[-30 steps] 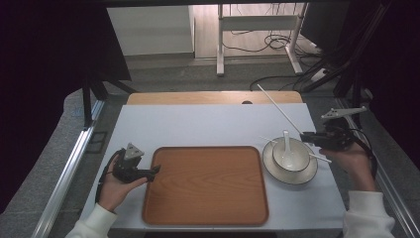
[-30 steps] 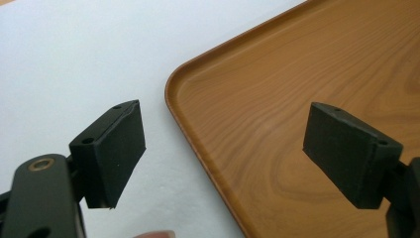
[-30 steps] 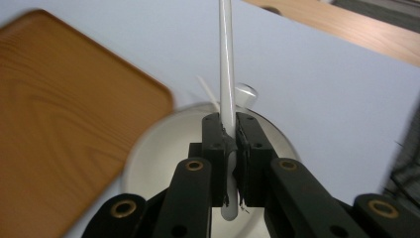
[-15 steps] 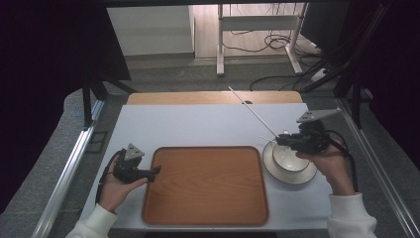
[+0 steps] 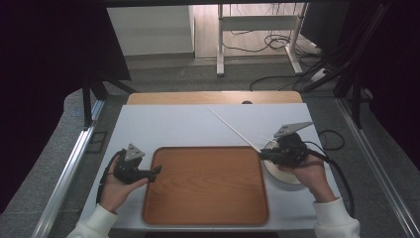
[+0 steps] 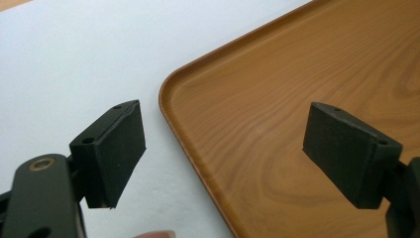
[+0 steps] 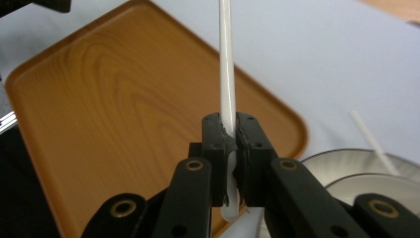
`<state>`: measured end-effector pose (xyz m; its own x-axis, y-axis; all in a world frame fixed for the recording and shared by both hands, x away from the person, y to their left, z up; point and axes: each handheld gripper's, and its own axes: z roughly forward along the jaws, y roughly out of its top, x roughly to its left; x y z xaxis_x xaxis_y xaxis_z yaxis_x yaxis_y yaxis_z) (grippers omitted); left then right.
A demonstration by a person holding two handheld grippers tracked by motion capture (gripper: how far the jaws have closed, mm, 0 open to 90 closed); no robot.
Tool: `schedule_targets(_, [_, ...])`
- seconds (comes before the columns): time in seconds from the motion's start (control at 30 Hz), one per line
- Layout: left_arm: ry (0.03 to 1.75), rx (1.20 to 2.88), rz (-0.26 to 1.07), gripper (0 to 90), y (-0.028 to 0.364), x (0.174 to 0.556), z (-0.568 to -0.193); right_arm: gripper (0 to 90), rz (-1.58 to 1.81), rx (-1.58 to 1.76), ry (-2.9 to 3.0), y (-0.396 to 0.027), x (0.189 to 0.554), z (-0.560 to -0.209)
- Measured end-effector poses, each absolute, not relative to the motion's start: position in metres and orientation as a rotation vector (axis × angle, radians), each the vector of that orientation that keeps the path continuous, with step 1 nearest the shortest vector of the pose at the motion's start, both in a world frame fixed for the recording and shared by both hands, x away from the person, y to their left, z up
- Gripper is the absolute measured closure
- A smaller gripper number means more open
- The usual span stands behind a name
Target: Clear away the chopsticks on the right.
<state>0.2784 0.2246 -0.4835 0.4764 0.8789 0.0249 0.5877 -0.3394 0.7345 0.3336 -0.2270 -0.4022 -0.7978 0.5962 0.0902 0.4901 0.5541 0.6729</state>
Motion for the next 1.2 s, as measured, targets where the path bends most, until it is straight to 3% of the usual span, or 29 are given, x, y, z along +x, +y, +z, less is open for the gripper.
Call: schedule_targets(1.2, [1.196,2.077,0.567,16.2,0.221,0.275,-0.488,83.0,0.694,0.928,2.846,-0.191,0.292,-0.478])
